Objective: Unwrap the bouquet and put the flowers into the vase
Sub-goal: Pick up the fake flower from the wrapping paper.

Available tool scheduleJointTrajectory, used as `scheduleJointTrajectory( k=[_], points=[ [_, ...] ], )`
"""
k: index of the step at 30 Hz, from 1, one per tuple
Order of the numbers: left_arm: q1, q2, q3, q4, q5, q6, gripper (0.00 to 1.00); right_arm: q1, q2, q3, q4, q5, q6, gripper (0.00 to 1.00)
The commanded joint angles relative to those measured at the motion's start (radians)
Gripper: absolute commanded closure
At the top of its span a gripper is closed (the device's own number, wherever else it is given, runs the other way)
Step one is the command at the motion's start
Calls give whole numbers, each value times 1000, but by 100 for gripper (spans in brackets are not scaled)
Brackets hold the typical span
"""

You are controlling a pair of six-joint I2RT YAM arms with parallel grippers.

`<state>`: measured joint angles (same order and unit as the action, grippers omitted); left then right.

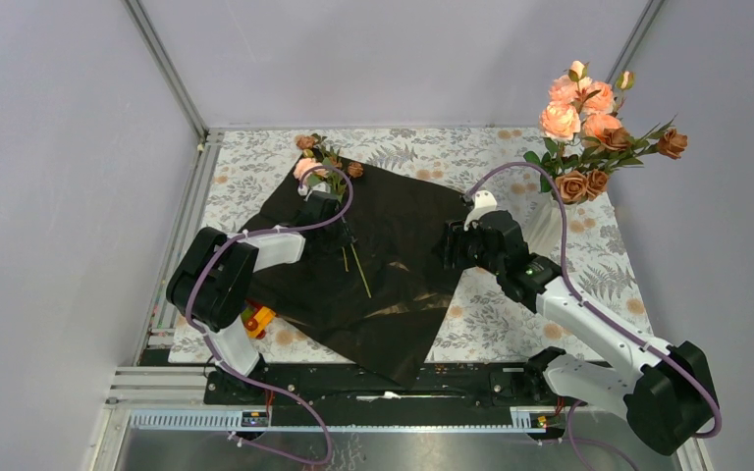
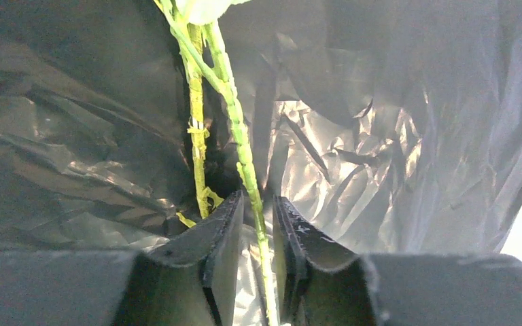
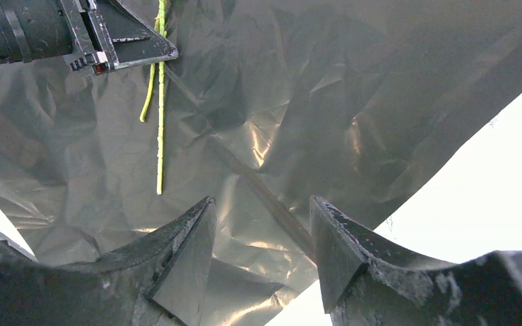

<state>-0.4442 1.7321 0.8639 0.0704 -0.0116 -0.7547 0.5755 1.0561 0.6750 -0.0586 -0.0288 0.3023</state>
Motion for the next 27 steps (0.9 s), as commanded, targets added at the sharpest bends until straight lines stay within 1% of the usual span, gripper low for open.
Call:
scheduleJointTrajectory(
  k=[1,5,8,14,19,22,23,27],
  points=[
    [-2,7,28,24,-25,-20,78,5,-27,28,16,-13,-5,41],
    [-2,-21,9,45,-17,-37,89,6,-47,29,15,-7,0,41],
    [-2,-62,-7,60,-7,-39,100,5,-66,30,9,-1,0,41],
    [-2,-202,-47,75,-44,-36,100,5,-96,39,-8,10,2,41],
    [-2,-378,-116,164,-49,-1,100,5,-116,70,-28,14,17,40],
    [-2,-480,-153,230,4,63,100,6,-113,116,-54,4,39,38],
    [-2,-514,-167,248,49,84,100,5,-110,135,-65,-11,47,37],
    [-4,-652,-208,321,195,166,100,6,-90,226,-66,-125,99,34]
  ],
)
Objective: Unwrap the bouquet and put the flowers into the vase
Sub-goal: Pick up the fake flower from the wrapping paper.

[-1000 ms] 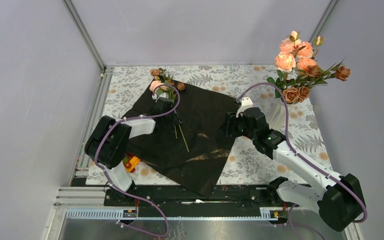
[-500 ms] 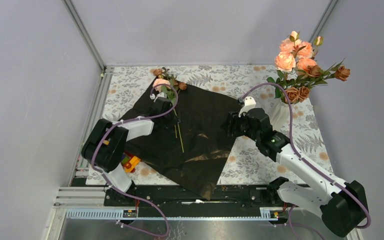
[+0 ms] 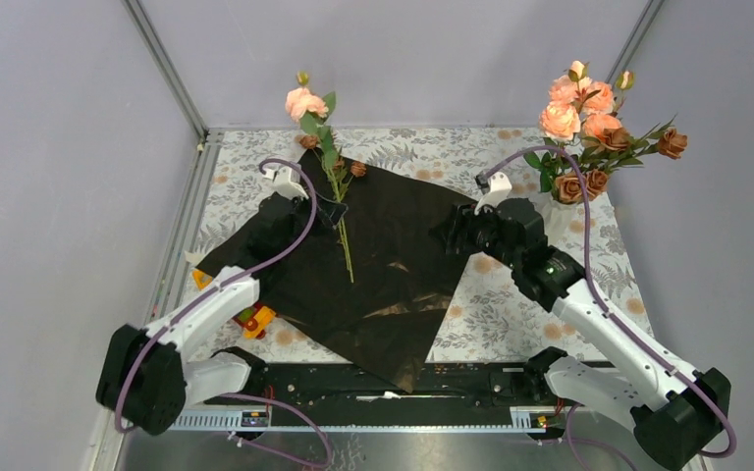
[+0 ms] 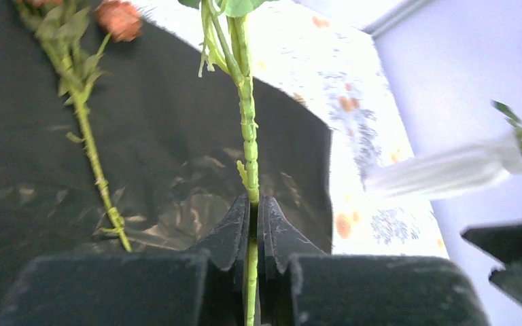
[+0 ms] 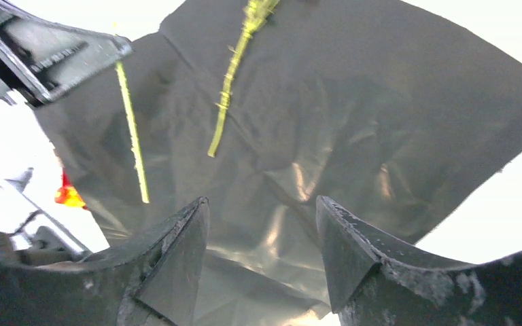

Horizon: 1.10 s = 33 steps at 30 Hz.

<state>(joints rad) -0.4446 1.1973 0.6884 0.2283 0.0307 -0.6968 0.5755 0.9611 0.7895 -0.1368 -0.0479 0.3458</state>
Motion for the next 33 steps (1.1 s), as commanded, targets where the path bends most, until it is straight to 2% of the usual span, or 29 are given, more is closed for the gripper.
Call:
scheduleJointTrajectory(
  k=[1,4,8,12,15,22,25,29,33],
  points=[
    [-4,-145,-32,166,201,126,100,6,13,133,22,-150,70,31],
    [-6,-201,-15,146,369,164,100,6,63,206,65,-302,118,26],
    [-8,-264,-11,147,532,128,100,7,155,309,145,-516,208,25],
    [-23,-277,-2,200,669,47,100,8,216,355,284,-592,328,25],
    [-40,-278,-13,264,698,-7,100,26,258,393,332,-614,357,26],
    [-54,-291,-8,267,706,1,100,49,293,420,365,-584,366,29],
    [-61,-283,-7,272,718,-6,100,51,303,424,374,-579,361,38],
    [-81,-274,-2,273,729,-1,100,55,324,439,379,-573,361,43],
    [-94,-268,10,244,723,23,100,59,339,448,396,-574,368,53]
  ],
)
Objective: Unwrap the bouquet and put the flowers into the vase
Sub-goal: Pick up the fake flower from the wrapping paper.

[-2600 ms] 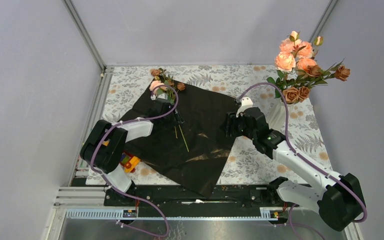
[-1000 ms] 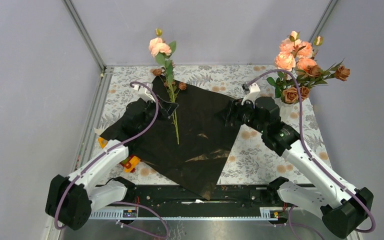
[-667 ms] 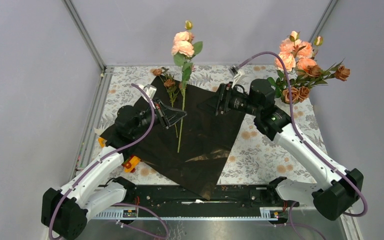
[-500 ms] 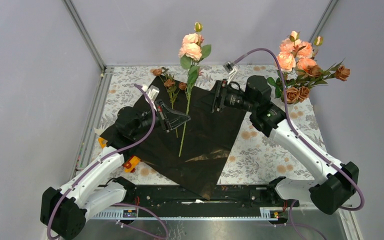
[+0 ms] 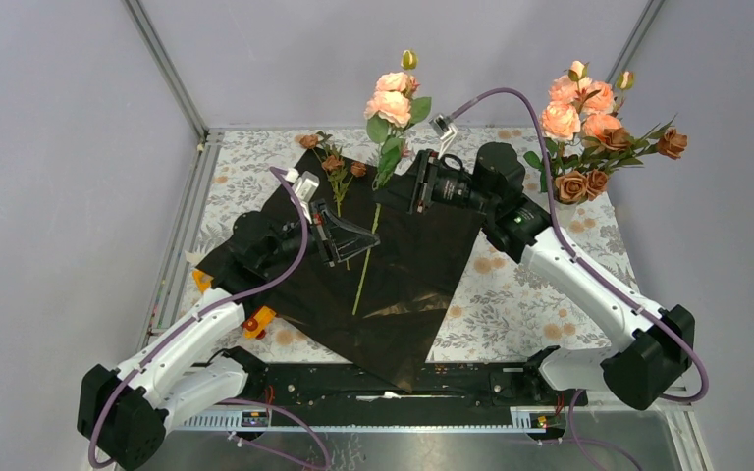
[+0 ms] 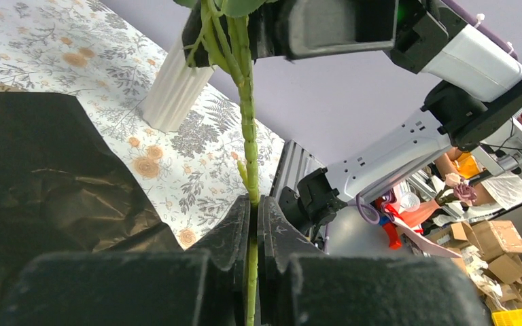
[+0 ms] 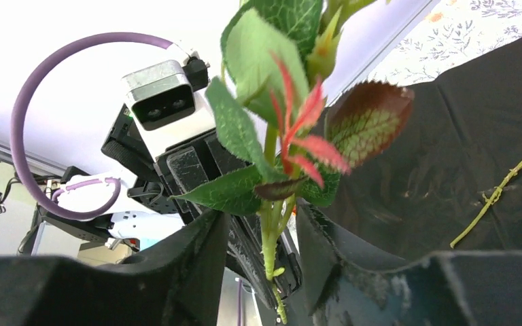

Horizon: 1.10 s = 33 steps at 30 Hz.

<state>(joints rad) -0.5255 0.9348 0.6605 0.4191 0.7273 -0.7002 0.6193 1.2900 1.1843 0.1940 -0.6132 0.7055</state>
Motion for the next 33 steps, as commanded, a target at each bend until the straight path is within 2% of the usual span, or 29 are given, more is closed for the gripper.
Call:
scheduleJointTrajectory(
  k=[1,7,8,11,13,15,16,18,20,22,26,29,33],
  points=[
    [-16,-5,41,49,27,31,100,16,15,56,71,-10,9,56],
    [-17,6,67,-15,12,63,100,16,2,25,96,26,3,94],
    [-18,6,78,-48,3,90,97,17,-10,21,88,41,-11,100],
    [-16,-4,112,-171,-49,169,71,17,-51,10,50,91,-79,100],
    [-16,-9,138,-267,-98,221,47,17,-86,5,6,126,-148,100],
    [-13,-7,177,-356,-143,267,29,16,-124,5,-52,171,-217,100],
    [-7,-2,196,-399,-165,285,21,17,-144,8,-89,201,-253,100],
    [9,6,228,-492,-235,306,14,16,-184,20,-173,268,-336,100],
    [44,9,247,-563,-292,310,9,17,-220,45,-283,344,-415,100],
    [114,11,260,-614,-285,306,8,17,-247,75,-380,413,-493,100],
    [322,18,289,-705,-229,326,7,17,-284,144,-551,584,-645,100],
    [439,18,296,-736,-238,343,6,15,-306,168,-612,746,-768,100],
    [486,4,273,-728,-382,378,6,10,-308,199,-621,911,-918,100]
  ],
)
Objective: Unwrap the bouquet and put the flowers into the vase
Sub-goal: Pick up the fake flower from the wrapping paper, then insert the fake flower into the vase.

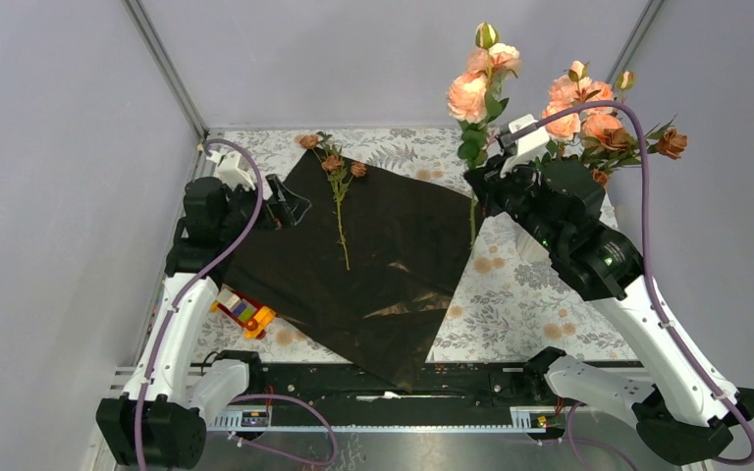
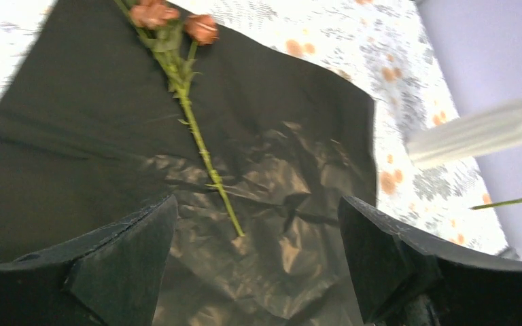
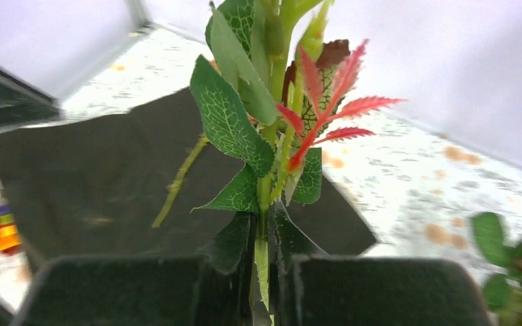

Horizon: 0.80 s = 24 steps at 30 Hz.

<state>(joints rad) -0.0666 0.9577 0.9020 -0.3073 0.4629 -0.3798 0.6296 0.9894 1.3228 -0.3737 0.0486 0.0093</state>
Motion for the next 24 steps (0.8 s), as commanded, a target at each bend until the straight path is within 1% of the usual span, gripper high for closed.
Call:
scheduleJointTrajectory(
  k=[1,4,7,10,13,17,24],
  points=[
    [33,-22,26,-6,-163,68,6,-6,0,73,-53,271,-251,100],
    [42,-30,26,-40,-253,122,6,-38,38,122,-47,320,-332,100],
    [42,-53,13,-56,-304,150,6,-93,57,139,5,311,-365,100],
    [42,-70,1,-51,-309,159,6,-150,58,140,64,286,-382,100],
    [42,-76,0,-53,-324,165,6,-190,74,173,73,250,-393,100],
    [42,-77,0,-55,-328,168,6,-211,86,199,86,223,-421,100],
    [42,-73,-2,-56,-330,170,6,-242,97,211,152,220,-446,100]
  ],
)
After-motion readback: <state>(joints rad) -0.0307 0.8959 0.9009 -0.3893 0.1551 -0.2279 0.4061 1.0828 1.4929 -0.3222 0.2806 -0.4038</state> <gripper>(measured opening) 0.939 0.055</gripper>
